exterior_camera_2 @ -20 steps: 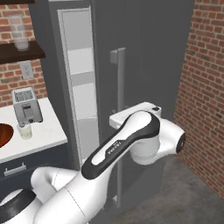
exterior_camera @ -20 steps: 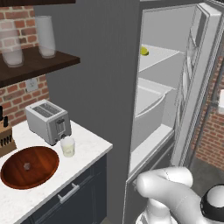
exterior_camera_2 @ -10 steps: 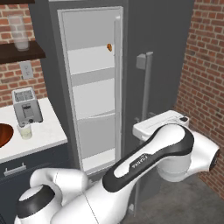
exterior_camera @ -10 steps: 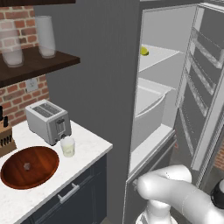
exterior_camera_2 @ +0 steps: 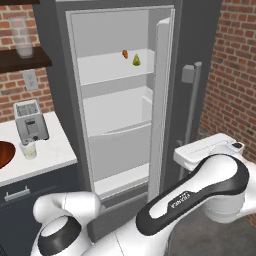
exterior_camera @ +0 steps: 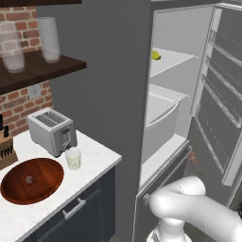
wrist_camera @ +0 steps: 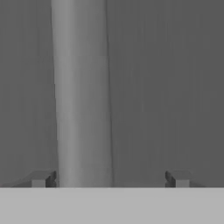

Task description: Grab a lemon wedge from the fridge and one ice cube from the ice bowl, and put them in the glass of lemonade.

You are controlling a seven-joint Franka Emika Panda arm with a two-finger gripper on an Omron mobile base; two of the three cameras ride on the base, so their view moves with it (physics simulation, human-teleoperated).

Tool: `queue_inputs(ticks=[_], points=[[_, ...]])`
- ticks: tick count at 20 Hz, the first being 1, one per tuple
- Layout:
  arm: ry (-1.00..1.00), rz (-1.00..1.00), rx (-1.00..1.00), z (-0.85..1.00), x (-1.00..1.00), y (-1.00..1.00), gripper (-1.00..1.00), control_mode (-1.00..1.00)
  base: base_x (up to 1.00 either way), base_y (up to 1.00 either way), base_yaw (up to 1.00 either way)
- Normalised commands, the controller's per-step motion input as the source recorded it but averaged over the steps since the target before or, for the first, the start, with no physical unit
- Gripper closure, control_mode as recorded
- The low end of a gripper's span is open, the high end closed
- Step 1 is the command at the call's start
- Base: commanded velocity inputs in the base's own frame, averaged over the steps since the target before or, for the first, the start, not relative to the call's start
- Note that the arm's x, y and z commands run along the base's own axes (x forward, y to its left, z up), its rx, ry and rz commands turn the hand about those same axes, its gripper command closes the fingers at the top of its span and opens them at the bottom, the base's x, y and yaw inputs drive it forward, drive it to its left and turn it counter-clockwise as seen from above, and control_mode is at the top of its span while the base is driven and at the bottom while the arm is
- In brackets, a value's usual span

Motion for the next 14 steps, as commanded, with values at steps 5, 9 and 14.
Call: queue_inputs(ticks=[5, 9, 14], points=[[0.00, -0.17, 0.00, 0.19, -0.11, -0.37, -1.00, -1.00, 0.00, 0.00, 0.00], [0.00, -0.05, 0.00, 0.37, -0.42, 0.00, -1.00, -1.00, 0.00, 0.00, 0.00], [0.00, 0.00, 0.00, 0.35, -0.65, 0.00, -1.00, -1.00, 0.00, 0.00, 0.00]])
